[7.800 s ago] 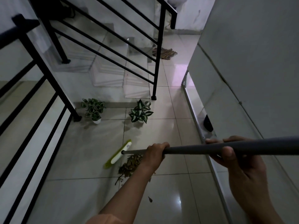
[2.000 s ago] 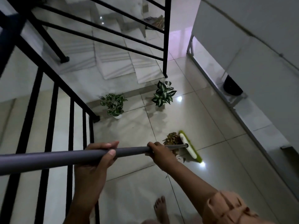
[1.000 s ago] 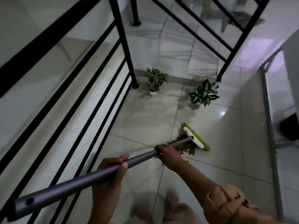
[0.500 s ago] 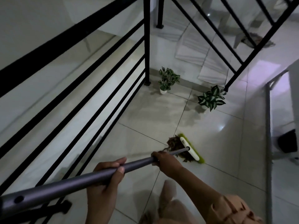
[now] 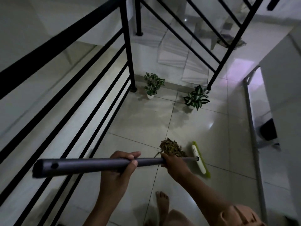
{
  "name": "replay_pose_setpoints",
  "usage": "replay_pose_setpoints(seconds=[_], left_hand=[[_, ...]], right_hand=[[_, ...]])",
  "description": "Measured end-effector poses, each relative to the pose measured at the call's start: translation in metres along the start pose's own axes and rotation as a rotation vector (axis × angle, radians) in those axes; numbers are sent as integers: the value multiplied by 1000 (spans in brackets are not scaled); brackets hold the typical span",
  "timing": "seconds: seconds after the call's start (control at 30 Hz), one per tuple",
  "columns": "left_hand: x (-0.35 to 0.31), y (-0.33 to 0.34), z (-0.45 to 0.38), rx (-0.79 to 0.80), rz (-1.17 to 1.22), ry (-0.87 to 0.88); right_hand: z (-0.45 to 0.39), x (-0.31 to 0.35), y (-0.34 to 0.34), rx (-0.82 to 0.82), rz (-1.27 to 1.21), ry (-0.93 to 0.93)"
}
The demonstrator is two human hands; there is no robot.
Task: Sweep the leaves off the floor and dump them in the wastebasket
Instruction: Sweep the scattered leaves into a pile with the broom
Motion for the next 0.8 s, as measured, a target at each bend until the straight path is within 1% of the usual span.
replay_pose_setpoints(seconds=[0.1, 0.23, 0.43, 0.53, 0.63, 0.8], left_hand=[[-9, 13, -29, 60, -89, 27], [-31, 19, -59, 88, -138, 47], [-65, 24, -93, 128, -188, 87], [-77, 25, -105, 118, -182, 133], [-75, 45, -114, 111, -156, 141], [-66, 79, -133, 213, -157, 75]], right_hand=[[-10, -7, -5, -22, -59, 40], [-28, -3, -18, -65, -123, 11], [-51, 7, -58, -121, -56, -56], [-56, 7, -78, -147, -37, -66], [-58, -7, -86, -146, -58, -12], [-55, -31, -92, -166, -150, 127]])
Point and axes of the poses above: each hand's wrist, its own z-axis away from the middle knuckle, its own y-axis out of the palm, x = y × z, the point moved 2 cm from there along -z, towards the middle knuckle, and after that the axes turned 4 degrees about z, right-handed, at the moved point
